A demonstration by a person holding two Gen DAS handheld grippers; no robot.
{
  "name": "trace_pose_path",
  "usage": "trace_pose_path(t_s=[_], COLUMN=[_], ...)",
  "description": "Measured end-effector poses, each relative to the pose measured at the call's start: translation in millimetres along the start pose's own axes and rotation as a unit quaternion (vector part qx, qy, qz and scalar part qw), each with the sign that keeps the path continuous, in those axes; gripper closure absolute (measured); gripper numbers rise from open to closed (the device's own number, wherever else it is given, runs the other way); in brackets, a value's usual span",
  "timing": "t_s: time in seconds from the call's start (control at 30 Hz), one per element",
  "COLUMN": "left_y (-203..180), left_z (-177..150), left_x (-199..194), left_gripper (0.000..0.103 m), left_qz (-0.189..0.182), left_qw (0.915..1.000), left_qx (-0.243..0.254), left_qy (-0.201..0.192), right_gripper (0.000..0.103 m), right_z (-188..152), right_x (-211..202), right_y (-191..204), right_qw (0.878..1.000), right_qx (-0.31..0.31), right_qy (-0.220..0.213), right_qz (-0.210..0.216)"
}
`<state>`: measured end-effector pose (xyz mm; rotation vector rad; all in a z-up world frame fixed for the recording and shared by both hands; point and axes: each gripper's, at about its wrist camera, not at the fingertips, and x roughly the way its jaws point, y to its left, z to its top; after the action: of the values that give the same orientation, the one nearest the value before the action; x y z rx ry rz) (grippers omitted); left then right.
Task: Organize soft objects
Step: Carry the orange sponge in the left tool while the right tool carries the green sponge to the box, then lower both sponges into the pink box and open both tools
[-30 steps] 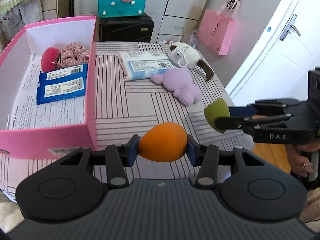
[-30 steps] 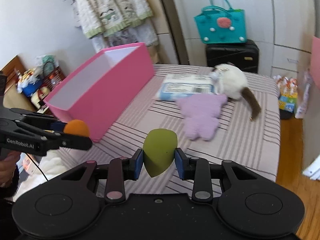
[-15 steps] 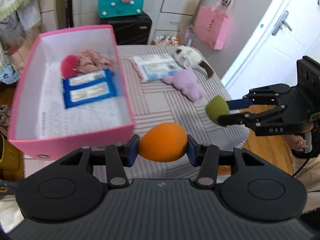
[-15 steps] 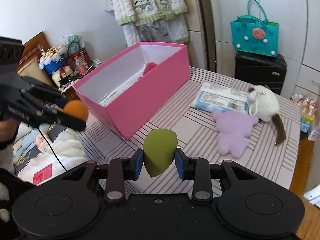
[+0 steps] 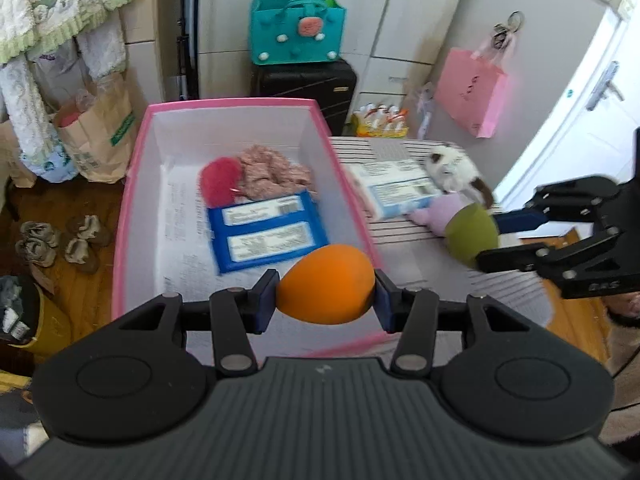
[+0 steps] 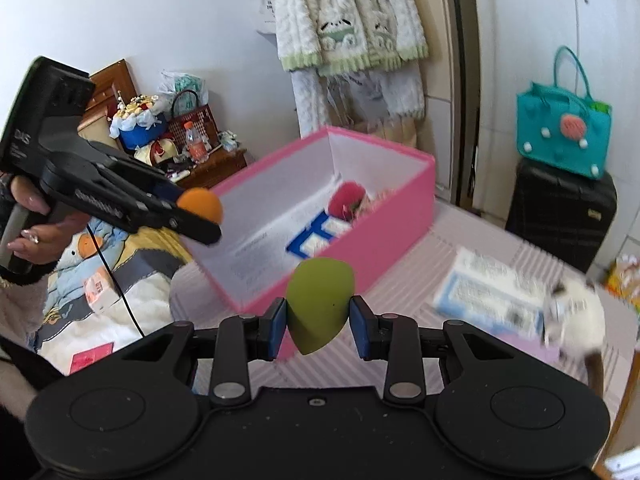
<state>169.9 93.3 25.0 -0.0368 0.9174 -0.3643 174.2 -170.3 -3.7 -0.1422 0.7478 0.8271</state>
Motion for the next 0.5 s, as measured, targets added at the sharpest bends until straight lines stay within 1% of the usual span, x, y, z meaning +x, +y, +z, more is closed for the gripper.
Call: trace_pose_path(t_s=[0.1,0.17,0.27,0.37,0.43,0.5], left_y=[14,23,31,36,40,46], left_z=[10,19,30,42,49,55], left_x=[10,17,31,51,65,80], left_gripper=[0.055,0.055,0.055,0.055,0.055,0.056], left_qz=[0.002,0.002,0.006,0.0,-0.004,-0.004], left_qw=[0.9999,0.9998,0.9997,0.9996,0.9995,0.9993], left_qx=[-0.011,-0.019,-0.023,-0.028,-0.031,-0.036], left_qy=[0.003,-0.003,-0.008,-0.001,0.006,0.011], right_gripper=[0.064,0.064,0.064,0.064,0.064,0.064], right_z=[19,33,55,78,92,103], right_x=[14,25,42,64,83,100], right_y=[3,4,6,11,15,14], right_qw=[1.0,0.999,0.997,0.992,0.984,0.978], right_qx=[-0.023,-0.042,-0.074,-0.117,-0.157,-0.184], right_qy=[-0.005,-0.013,-0.025,-0.024,-0.02,-0.005], right_qz=[0.002,-0.002,-0.016,-0.049,-0.08,-0.095])
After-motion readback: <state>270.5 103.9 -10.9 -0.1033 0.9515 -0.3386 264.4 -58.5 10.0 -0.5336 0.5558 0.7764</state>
